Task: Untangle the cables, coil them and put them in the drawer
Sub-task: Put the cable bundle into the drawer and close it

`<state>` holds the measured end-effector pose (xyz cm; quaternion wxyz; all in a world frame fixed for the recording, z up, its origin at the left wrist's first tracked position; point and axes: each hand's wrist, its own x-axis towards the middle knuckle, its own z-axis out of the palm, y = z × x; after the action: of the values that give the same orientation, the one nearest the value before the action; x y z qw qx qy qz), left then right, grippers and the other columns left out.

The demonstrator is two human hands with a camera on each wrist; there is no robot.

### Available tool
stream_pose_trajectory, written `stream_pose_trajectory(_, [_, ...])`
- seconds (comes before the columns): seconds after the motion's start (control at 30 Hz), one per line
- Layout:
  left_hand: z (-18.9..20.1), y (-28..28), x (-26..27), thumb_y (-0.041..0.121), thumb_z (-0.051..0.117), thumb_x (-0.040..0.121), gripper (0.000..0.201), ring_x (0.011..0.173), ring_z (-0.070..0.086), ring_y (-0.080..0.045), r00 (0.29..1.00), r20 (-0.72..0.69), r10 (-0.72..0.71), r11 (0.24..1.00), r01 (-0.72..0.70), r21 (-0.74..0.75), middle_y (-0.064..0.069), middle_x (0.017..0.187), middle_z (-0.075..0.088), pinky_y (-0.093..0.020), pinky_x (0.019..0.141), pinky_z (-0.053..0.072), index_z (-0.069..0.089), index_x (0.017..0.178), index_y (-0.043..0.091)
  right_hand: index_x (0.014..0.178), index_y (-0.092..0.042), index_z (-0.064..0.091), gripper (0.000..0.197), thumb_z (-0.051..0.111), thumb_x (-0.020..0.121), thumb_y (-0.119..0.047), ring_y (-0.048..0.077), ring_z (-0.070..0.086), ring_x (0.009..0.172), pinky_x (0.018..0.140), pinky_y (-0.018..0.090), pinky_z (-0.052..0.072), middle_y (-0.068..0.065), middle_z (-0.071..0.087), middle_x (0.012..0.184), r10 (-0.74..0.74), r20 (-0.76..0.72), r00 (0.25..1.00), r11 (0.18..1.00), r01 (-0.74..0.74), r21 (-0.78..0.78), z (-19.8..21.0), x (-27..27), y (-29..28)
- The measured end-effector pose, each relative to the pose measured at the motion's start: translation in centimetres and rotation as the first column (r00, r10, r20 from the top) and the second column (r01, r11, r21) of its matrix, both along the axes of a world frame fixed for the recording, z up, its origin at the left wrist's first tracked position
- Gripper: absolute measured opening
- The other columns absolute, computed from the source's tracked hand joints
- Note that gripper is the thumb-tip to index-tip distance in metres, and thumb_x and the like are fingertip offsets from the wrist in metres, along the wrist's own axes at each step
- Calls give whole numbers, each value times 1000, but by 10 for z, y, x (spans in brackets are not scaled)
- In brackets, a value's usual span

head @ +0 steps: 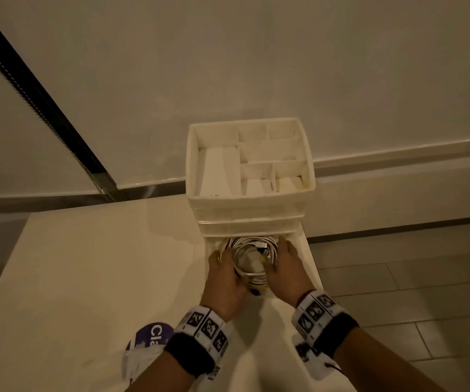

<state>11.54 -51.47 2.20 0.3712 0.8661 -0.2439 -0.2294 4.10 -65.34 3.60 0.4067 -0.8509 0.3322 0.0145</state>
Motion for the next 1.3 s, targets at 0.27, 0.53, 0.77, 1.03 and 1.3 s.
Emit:
stream_pose_trajectory(0.27, [0, 16, 12, 10, 51, 88, 31, 103, 57, -33, 900, 172, -402, 858, 305, 413, -8, 122, 43, -43, 80, 51, 48, 120, 12, 129, -19, 40, 51, 59, 89, -43, 24, 47, 113, 87, 39, 48, 2, 42, 128, 462, -286, 839, 807, -532, -256, -1, -42, 6])
stream_pose_trajectory(0.53, [14, -1, 9, 21, 47, 91, 32, 110, 55, -34, 932, 67, -357, 827, 282, 486, -11, 130, 42, -43, 89, 48, 48, 120, 9, 128, -23, 41, 45, 55, 85, -25, 22, 48, 110, 91, 38, 47, -1, 43, 126, 431, -174, 885, 842, -464, -276, -8, -43, 12])
stream_pose_trajectory(0.77, [31, 79, 68, 15, 64, 68, 88, 136, 28, -20, 994, 55, -94, 995, 93, 22, 0, 150, 30, -46, 113, 31, 26, 147, 22, 147, -16, 24, 95, 77, 70, -3, 18, 32, 137, 109, 27, 28, 1, 30, 149, 128, 81, 988, 992, -127, -21, 23, -59, -80])
stream_pose_trajectory(1.03, [14, 69, 100, 49, 88, 54, 154, 137, -27, -5, 900, -69, -430, 749, 399, 529, 19, 143, -32, -48, 120, -5, -35, 145, 28, 147, -26, -27, 150, 87, 52, -53, 21, -12, 148, 120, 48, 2, -8, -20, 159, 429, -469, 772, 850, -520, -79, -9, -42, -115])
stream_pose_trajectory(1.3, [-5, 57, 102, 56, 87, 50, 159, 136, -28, -5, 878, -103, -468, 734, 451, 507, 15, 145, -32, -42, 120, -10, -39, 142, 24, 145, -32, -29, 153, 86, 47, -57, 15, -18, 146, 117, 52, -8, -14, -19, 158, 488, -363, 794, 853, -521, 7, -24, -24, -111])
